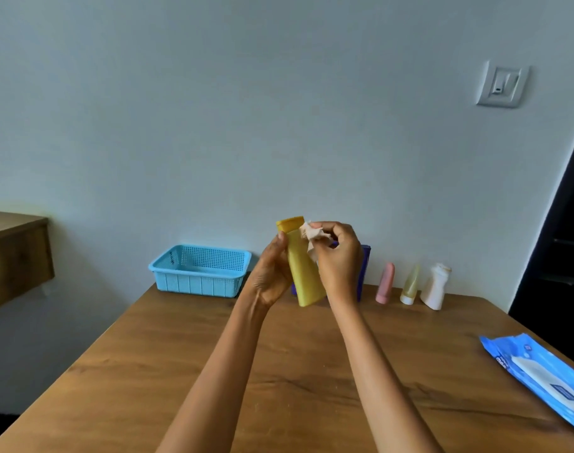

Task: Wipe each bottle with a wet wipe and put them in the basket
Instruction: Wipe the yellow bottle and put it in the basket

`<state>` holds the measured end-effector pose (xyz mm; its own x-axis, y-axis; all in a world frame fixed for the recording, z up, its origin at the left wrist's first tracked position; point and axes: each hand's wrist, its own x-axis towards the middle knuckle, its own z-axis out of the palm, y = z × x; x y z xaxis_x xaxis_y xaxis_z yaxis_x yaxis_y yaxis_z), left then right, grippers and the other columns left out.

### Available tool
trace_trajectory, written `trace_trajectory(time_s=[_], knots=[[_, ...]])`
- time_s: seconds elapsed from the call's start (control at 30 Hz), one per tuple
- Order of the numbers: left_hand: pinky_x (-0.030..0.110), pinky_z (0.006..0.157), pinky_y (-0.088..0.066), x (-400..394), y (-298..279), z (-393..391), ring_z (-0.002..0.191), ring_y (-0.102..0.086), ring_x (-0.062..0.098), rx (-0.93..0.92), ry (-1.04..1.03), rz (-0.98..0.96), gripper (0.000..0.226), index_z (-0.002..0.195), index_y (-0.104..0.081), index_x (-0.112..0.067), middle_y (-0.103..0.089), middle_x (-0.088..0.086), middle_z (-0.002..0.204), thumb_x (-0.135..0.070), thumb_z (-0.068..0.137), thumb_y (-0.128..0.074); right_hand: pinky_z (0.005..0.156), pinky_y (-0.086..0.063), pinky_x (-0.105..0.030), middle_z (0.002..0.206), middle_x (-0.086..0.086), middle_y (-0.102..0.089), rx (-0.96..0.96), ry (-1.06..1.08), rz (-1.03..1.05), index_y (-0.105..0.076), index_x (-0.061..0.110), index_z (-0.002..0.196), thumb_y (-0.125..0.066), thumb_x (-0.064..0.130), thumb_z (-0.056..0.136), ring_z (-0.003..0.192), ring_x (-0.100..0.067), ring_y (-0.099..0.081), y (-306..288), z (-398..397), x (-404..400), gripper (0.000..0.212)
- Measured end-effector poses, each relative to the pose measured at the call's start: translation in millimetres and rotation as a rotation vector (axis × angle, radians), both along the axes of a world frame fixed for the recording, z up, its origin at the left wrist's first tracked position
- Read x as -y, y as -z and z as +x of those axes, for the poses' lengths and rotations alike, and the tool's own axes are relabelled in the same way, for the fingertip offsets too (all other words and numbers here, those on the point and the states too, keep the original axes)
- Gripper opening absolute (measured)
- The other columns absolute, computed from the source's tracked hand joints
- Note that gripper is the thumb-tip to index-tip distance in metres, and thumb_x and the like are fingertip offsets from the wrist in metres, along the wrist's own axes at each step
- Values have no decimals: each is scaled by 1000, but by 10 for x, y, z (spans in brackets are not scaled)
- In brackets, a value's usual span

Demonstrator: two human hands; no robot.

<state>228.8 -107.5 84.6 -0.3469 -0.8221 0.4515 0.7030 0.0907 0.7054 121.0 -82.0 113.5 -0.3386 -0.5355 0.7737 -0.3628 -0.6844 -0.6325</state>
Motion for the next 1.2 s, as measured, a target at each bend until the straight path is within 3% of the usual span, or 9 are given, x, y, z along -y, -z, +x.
trace_trajectory(time_s=[0.2, 0.33, 0.5, 0.63, 0.77, 0.83, 0.97, 1.1, 1.2], knots=[[35, 85, -51, 41, -10, 62, 92, -65, 19, 137, -89, -37, 59, 101, -74, -17, -70, 6, 99, -53, 56, -84, 73, -54, -25, 96, 0, -72, -73, -7, 17, -74, 14, 96, -67, 4, 81, 88, -10, -66, 40, -7, -14, 20], [33, 79, -52, 81, -30, 93, 88, -66, 19, 128, -135, -22, 59, 92, -75, -17, -71, 5, 92, -56, 49, -86, 72, -50, -15, 93, 1, -69, -281, -173, 9, -75, 14, 94, -67, -1, 78, 83, -1, -62, 1, 1, -115, 24], [37, 83, -49, 72, -29, 92, 91, -62, 20, 138, -150, 17, 68, 95, -75, -15, -70, 6, 98, -60, 45, -86, 74, -51, -19, 89, 2, -70, -278, -52, 27, -75, 17, 81, -65, 0, 78, 84, -10, -66, 13, -158, -53, 20], [34, 80, -43, 57, -53, 68, 88, -56, 20, 132, -140, 17, 60, 91, -76, -17, -64, 7, 95, -58, 49, -85, 81, -49, -16, 105, -4, -66, -393, -26, -53, -71, 12, 105, -63, -1, 82, 98, -13, -61, 32, -73, -115, 28], [32, 83, -51, 116, -55, 171, 93, -64, 19, 110, -139, 73, 77, 106, -67, -9, -65, 8, 104, -57, 49, -86, 81, -48, -17, 107, 0, -63, -624, -103, -49, -70, 16, 110, -65, 14, 83, 101, -10, -56, 66, -55, -231, 28], [32, 80, -52, 108, -60, 175, 93, -63, 19, 101, -153, 80, 72, 105, -67, -10, -66, 7, 102, -56, 53, -83, 79, -49, -20, 105, 0, -65, -627, -48, -50, -72, 16, 106, -64, 11, 84, 99, -13, -60, -16, -76, -178, 24], [31, 77, -53, 4, -135, 107, 94, -59, 18, 61, -200, 83, 25, 92, -76, -21, -65, 5, 99, -39, 82, -63, 83, -44, -21, 113, -4, -63, -616, 38, -33, -68, 13, 113, -55, 4, 88, 105, -20, -58, -305, 59, -78, 30], [28, 78, -56, -13, -172, 154, 95, -66, 15, -133, -122, 139, 25, 95, -73, -15, -69, 4, 100, -29, 88, -53, 94, -47, -31, 126, -5, -58, -771, -2, -70, -59, 10, 126, -56, 17, 89, 114, -21, -52, -181, 151, -179, 38], [26, 72, -57, -3, -160, 188, 86, -69, 14, -99, -180, 180, 32, 97, -66, -9, -72, 4, 89, -36, 91, -50, 87, -52, -35, 121, -5, -62, -805, -15, -103, -62, 10, 122, -56, 22, 92, 109, -20, -58, -19, -9, -229, 33]])
